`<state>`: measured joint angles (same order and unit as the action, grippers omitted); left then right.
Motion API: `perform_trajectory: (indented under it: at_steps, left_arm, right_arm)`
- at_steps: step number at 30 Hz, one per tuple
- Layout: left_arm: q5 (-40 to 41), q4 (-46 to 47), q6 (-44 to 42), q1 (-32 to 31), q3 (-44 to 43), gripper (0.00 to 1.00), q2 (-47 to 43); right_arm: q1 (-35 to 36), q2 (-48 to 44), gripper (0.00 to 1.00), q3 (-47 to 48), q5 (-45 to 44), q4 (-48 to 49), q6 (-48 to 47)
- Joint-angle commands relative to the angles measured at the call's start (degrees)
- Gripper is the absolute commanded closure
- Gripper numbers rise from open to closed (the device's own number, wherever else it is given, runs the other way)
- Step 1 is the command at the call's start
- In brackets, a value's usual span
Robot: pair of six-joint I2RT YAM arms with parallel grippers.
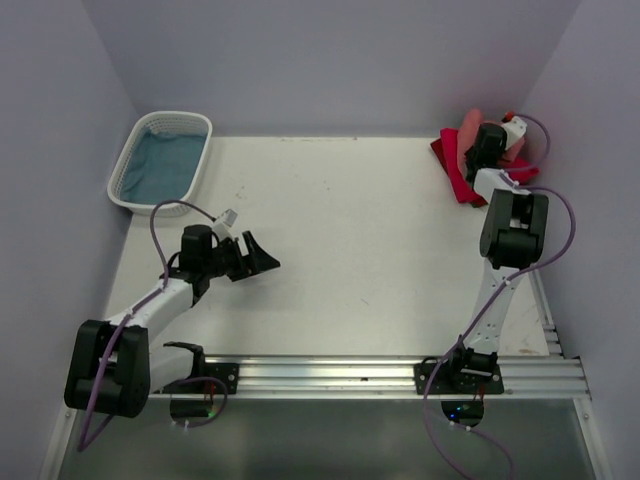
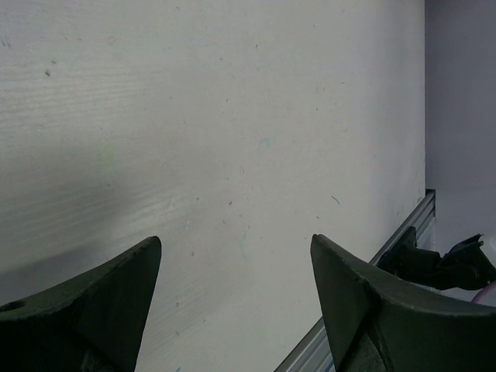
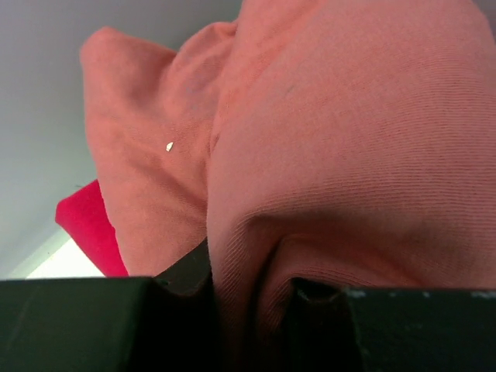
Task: Fold and stack the t-shirts
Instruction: Neatly place the folded tshirt to the corner, then reset both grippers
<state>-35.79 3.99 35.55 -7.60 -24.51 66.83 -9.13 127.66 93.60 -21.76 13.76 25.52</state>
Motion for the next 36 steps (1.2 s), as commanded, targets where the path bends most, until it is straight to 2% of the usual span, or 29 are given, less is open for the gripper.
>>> perform_trajectory:
  at_steps: [1, 2, 4, 5, 9, 15, 19, 20, 21, 22, 23, 28, 32, 36]
  left_arm:
    - [-0.8, 3.7, 0.7, -1.5, -1.4, 0.19, 0.7]
    - [-0.8, 3.9, 0.8, -1.7, -1.4, 0.19, 0.6]
    - [-1.0, 4.3, 1.3, -2.2, -1.5, 0.19, 0.1]
    - [-1.2, 4.3, 1.4, -2.2, -1.6, 0.19, 0.0]
    - [-1.7, 4.5, 1.9, -2.6, -1.8, 0.18, -1.6]
    - [-2.1, 4.5, 2.1, -2.8, -1.0, 0.18, -4.3]
    - [-2.2, 5.2, 2.0, -2.8, 0.4, 0.18, -5.2]
    - [-2.4, 5.2, 1.9, -2.8, 0.7, 0.18, -5.2]
    - [-2.8, 5.4, 1.9, -2.8, 0.9, 0.18, -5.1]
    - [-2.9, 5.7, 1.9, -2.8, 1.4, 0.19, -5.2]
    - [-3.0, 5.8, 1.9, -2.8, 1.7, 0.19, -5.6]
    - [-3.0, 5.2, 1.9, -2.8, 3.3, 0.2, -8.0]
    - [-2.2, 3.4, 1.5, -2.8, 3.9, 0.2, -10.0]
    - [-2.1, 2.9, 2.2, -2.8, 3.9, 0.21, -11.3]
  right_arm:
    - [-0.2, -7.3, 0.85, -1.4, -2.6, -3.5, 0.0]
    - [-0.2, -9.5, 0.44, -2.1, -2.2, -5.2, 0.1]
    - [-0.2, -12.3, 0.09, -5.3, -1.8, -6.3, 2.0]
    - [-0.2, -13.7, 0.01, -6.4, -0.7, -7.1, 2.5]
    - [-0.2, -23.6, 0.01, -10.9, 1.9, -13.0, 8.1]
    - [0.6, -31.3, 0.01, -12.7, 8.0, -28.6, 14.7]
    - [1.3, -34.6, 0.01, -19.7, 10.0, -18.1, 15.5]
    - [1.3, -32.9, 0.05, -20.0, 10.9, -12.3, 15.5]
    - [1.1, -31.6, 0.14, -20.0, 11.7, -10.0, 15.5]
    - [1.0, -30.2, 0.36, -19.4, 12.8, -7.9, 15.5]
    - [1.0, -27.1, 0.99, -19.3, 12.9, -3.8, 15.6]
    - [0.8, -16.8, 1.0, -16.1, 5.9, 0.0, 18.8]
    - [0.8, -9.8, 1.0, -9.8, -0.5, -16.3, 20.3]
    - [0.8, -9.7, 1.0, -12.6, 4.2, -14.0, 19.4]
